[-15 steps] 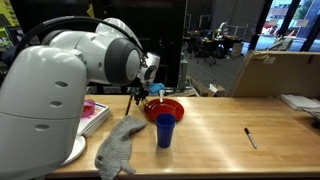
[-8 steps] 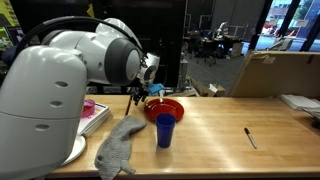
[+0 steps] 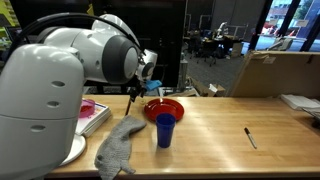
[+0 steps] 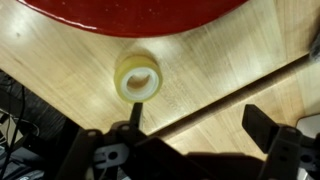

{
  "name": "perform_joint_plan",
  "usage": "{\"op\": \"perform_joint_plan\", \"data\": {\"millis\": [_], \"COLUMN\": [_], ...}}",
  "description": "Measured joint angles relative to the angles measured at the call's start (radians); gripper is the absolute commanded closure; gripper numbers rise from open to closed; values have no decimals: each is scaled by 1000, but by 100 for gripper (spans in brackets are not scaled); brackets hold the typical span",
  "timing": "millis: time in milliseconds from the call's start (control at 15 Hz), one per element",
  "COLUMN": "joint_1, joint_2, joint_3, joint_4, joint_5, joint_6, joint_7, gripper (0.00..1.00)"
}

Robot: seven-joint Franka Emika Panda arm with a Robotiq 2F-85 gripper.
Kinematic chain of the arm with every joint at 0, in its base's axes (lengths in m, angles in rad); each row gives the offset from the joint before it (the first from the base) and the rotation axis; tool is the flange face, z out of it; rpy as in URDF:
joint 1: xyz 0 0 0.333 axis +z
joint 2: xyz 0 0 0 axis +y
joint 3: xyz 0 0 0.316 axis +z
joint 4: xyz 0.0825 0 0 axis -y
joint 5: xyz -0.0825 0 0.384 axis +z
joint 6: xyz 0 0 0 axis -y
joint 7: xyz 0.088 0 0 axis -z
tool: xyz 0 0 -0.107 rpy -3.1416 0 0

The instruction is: Move the cup to the right then place the tape on the plate

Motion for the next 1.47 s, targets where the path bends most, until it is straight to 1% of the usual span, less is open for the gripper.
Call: {"op": "perform_joint_plan", "data": {"millis": [533, 1267, 1467], "joint_1": [-5, -3, 3], "joint_2": [-29, -29, -29], "joint_3": [-1, -2, 5], "joint_4": [-8, -78, -89], "joint_5": [0, 2, 4], "joint_6": [5, 105, 160], "joint_7": [1, 22, 56], "gripper": [0, 0, 0]}}
